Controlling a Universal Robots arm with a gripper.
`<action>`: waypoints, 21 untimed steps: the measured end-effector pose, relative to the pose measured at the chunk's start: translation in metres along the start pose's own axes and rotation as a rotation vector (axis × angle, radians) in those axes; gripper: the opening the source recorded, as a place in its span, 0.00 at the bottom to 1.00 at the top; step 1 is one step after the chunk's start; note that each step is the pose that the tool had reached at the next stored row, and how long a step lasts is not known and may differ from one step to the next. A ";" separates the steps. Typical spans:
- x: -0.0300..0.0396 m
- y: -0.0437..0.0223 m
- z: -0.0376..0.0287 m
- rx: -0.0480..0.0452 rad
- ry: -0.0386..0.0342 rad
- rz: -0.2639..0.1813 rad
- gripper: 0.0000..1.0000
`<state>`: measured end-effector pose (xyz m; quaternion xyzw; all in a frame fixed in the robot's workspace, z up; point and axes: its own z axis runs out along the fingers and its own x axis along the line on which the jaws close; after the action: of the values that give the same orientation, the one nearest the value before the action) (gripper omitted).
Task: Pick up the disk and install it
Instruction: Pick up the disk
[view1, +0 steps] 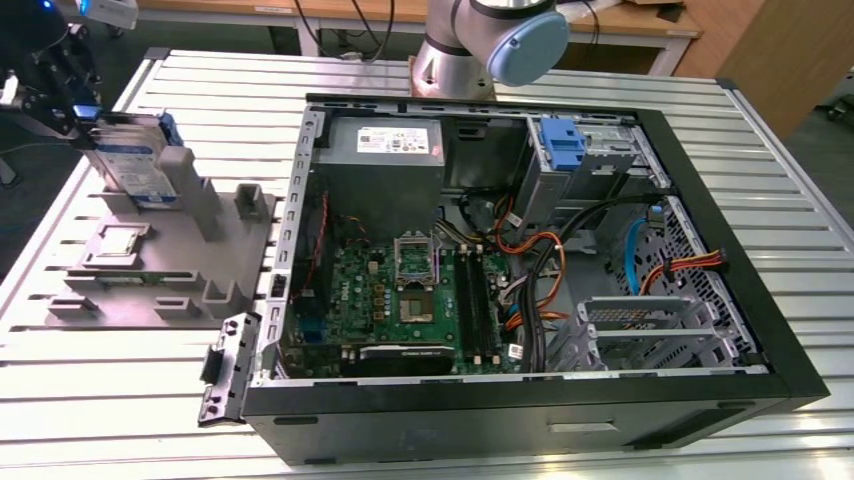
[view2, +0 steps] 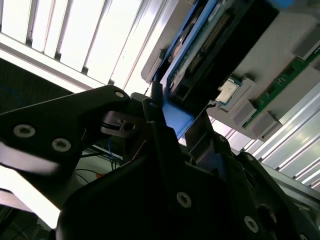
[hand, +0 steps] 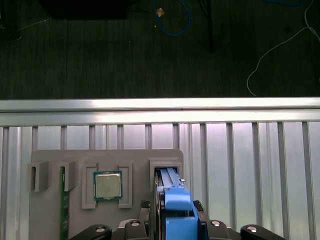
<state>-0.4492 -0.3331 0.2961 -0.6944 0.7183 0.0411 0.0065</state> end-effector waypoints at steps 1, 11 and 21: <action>0.0000 0.0000 0.0000 0.0000 0.0000 0.000 0.44; 0.0003 -0.0002 0.0036 0.0021 -0.0001 0.000 0.44; 0.0003 -0.0002 0.0041 0.0021 -0.0001 0.000 0.36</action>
<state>-0.4492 -0.3331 0.2921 -0.6945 0.7183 0.0404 0.0073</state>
